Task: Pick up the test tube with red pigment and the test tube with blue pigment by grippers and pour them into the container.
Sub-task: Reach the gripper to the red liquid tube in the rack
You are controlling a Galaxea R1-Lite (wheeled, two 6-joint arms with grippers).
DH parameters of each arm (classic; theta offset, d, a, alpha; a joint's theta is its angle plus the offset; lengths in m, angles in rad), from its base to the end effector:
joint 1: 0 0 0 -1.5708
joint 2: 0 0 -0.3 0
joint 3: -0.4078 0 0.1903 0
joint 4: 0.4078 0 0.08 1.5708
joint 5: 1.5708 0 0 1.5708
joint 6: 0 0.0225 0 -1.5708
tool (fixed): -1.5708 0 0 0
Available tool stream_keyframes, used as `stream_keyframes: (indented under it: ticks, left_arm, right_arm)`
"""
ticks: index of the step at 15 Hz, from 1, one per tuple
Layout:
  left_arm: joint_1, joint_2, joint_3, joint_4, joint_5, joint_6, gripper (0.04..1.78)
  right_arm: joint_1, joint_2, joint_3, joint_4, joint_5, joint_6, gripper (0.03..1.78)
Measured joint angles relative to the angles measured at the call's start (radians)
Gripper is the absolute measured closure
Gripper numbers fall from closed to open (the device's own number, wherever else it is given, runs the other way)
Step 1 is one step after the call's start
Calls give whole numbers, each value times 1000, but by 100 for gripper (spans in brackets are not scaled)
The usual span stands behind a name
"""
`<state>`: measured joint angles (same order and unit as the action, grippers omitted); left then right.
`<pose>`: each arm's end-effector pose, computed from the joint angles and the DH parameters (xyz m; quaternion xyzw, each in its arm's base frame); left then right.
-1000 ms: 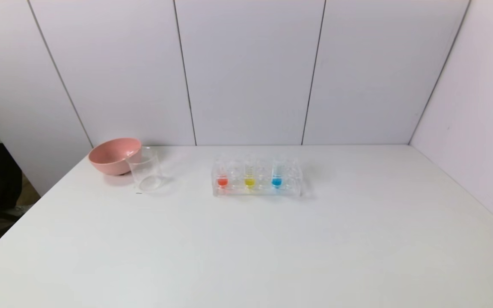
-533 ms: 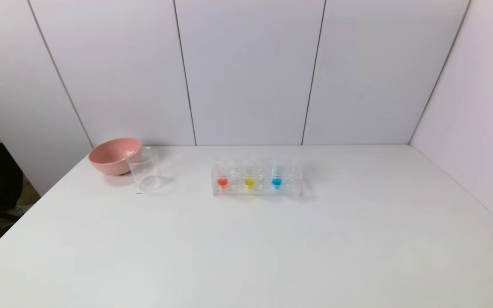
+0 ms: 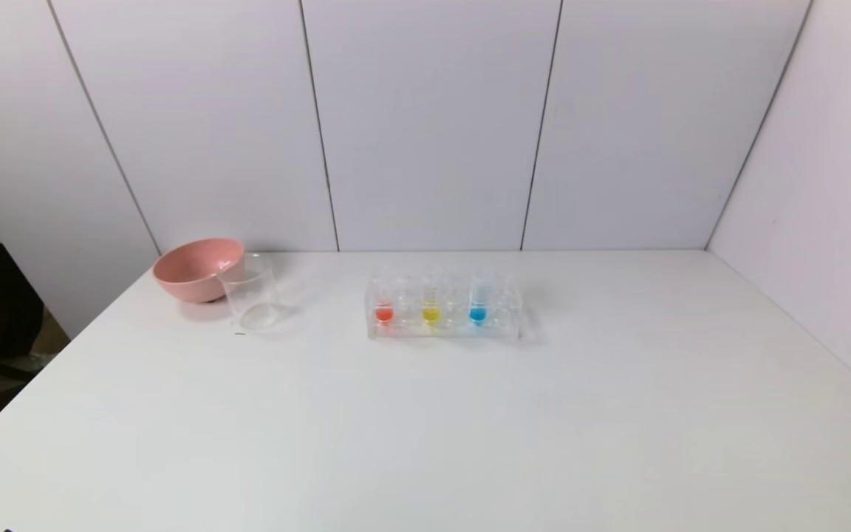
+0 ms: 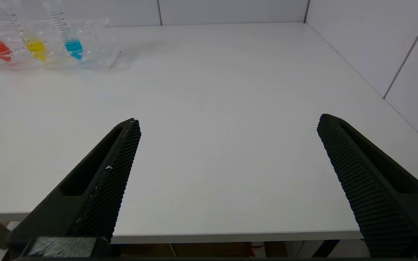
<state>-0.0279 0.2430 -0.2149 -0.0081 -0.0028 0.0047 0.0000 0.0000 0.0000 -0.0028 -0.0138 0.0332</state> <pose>-0.0120 0.0003 0.1407 0.0025 0.0100 -0.0154 0.9998 -0.0228 -0.0003 0.0758 0.0166 -0.0015 -0.0069 0.9998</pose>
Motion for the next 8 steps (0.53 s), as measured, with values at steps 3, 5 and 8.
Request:
stream_keyframes:
  ticks: [3, 5, 8]
  left_arm:
    - [-9, 171, -54, -56, 0, -3, 6]
    - [-11, 317, -77, -142, -14, -5, 6]
    - [-11, 573, -130, -303, -66, -5, 6]
  right_arm:
    - [0, 0, 0, 0, 0, 0, 4]
    - [0, 0, 0, 0, 0, 0, 4]
    - [0, 0, 0, 0, 0, 0, 4]
